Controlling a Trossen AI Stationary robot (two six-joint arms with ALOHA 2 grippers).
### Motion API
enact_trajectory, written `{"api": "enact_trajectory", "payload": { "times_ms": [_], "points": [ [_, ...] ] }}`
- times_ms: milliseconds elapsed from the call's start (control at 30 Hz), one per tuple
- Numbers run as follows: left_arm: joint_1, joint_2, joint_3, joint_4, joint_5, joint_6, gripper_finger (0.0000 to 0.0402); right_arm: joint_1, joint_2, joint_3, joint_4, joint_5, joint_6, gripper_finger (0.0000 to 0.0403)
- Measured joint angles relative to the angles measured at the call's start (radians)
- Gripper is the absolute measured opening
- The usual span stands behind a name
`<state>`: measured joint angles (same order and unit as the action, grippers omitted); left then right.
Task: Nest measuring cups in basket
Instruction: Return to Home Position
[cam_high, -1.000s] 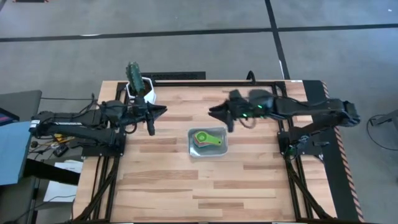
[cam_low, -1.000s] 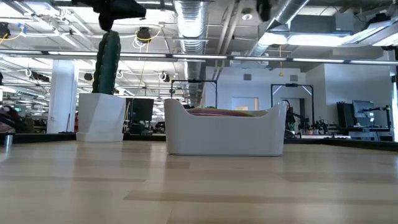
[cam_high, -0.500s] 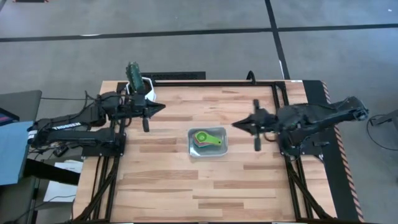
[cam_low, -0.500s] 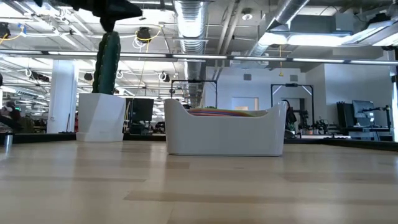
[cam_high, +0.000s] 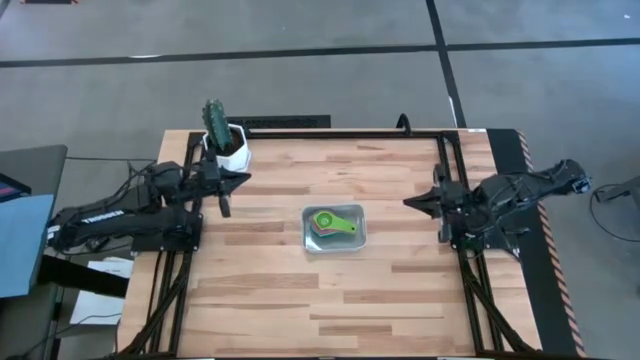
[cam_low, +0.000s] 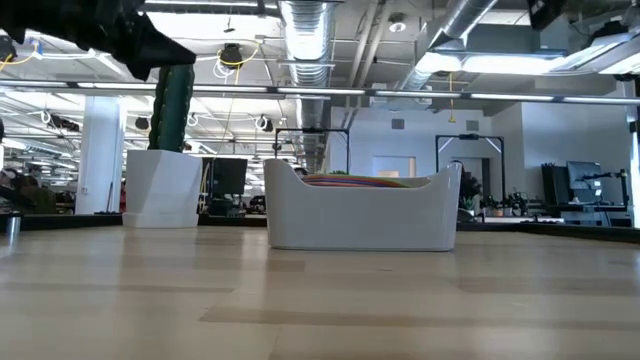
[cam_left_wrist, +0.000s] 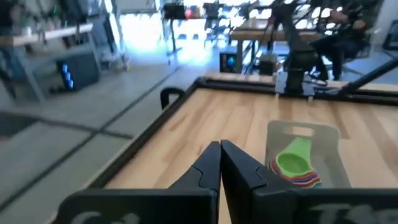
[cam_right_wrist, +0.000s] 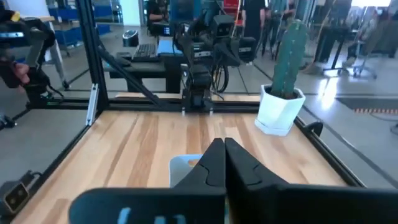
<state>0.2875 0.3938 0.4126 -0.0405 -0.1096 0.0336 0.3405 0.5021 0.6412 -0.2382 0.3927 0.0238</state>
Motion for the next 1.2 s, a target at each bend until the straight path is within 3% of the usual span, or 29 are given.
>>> {"api": "enact_trajectory", "payload": {
  "times_ms": [300,533,867,1200],
  "points": [
    [0.0,-0.129,-0.147,0.055,0.032,0.034,0.0,-0.003,-0.328,-0.217,0.035,0.013,-0.017,0.0006],
    [0.0,-0.22,-0.221,0.062,0.0,0.032,0.0,-0.028,-0.496,-0.349,0.06,0.05,-0.008,0.0005],
    [0.0,-0.396,-0.323,0.065,0.027,-0.023,0.0,-0.169,-0.498,-0.488,0.161,-0.136,0.039,0.0006],
    [0.0,-0.391,-0.331,0.059,0.053,0.009,0.0,-0.348,-0.496,-0.485,0.14,-0.33,0.013,0.0005]
  ]
}}
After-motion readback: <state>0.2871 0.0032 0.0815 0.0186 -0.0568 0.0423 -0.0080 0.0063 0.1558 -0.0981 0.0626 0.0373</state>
